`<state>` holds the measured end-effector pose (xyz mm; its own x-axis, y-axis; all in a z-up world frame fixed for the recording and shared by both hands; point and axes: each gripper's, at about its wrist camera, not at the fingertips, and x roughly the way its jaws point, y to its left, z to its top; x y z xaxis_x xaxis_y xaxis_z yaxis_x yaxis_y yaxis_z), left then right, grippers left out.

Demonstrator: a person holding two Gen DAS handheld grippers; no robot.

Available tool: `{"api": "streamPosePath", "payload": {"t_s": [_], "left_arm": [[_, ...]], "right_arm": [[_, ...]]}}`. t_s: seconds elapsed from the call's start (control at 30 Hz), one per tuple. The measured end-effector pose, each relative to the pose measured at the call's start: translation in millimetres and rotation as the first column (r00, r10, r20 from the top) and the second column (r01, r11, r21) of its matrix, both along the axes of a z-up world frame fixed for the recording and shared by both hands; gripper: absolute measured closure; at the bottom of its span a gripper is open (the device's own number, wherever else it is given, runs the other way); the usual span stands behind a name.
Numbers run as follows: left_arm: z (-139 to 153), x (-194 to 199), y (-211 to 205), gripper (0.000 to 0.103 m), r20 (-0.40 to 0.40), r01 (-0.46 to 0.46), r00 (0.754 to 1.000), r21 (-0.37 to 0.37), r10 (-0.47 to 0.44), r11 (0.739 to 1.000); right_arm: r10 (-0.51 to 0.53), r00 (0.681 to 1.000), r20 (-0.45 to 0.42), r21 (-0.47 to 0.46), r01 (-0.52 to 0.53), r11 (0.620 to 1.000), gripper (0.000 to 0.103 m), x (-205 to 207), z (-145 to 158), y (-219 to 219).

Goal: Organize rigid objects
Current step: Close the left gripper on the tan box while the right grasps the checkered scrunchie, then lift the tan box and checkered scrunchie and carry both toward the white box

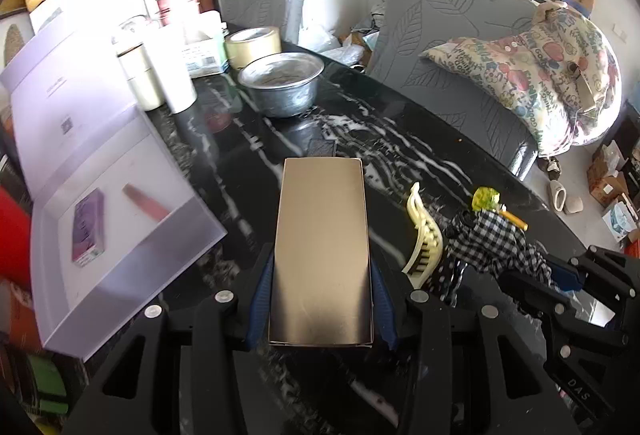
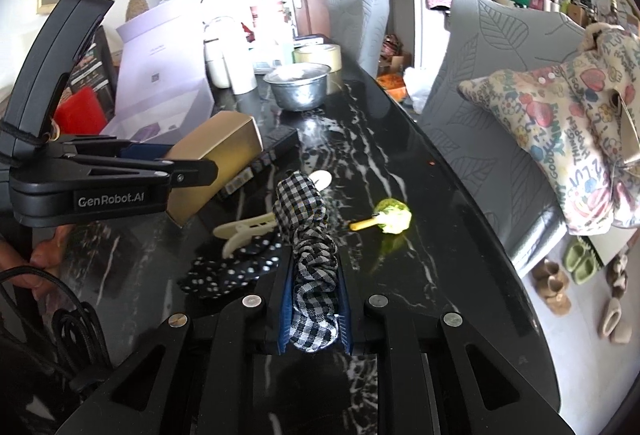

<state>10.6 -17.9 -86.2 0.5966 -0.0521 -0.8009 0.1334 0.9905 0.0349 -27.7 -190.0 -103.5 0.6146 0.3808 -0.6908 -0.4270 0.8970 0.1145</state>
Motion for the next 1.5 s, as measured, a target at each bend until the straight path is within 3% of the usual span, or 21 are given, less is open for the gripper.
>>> {"api": "streamPosePath", "payload": {"t_s": [0.47,0.77,1.17,1.5], "left_arm": [[8.7,-41.4,36.7,0.059,0.016,-0.115,0.993,-0.021,0.115,0.993],[15.3,-73.1,69.7,0.059,0.030,-0.214,0.976,-0.049,0.216,0.976],[24.7,-109.7,107.6,0.059,0.059,-0.349,0.934,-0.058,0.352,0.935],[29.8,-120.4,130.7,0.059,0.068,-0.406,0.910,-0.057,0.409,0.912]], "right_arm": [[0.141,0.990,0.014,0.018,-0.141,0.990,0.084,-17.7,5.4,41.6],[0.249,0.968,0.019,0.020,-0.250,0.968,0.084,-31.6,10.1,73.7],[0.398,0.917,0.034,0.002,-0.399,0.917,0.084,-41.4,17.2,117.1],[0.488,0.872,0.034,0.008,-0.489,0.873,0.084,-42.4,22.5,148.9]]}}
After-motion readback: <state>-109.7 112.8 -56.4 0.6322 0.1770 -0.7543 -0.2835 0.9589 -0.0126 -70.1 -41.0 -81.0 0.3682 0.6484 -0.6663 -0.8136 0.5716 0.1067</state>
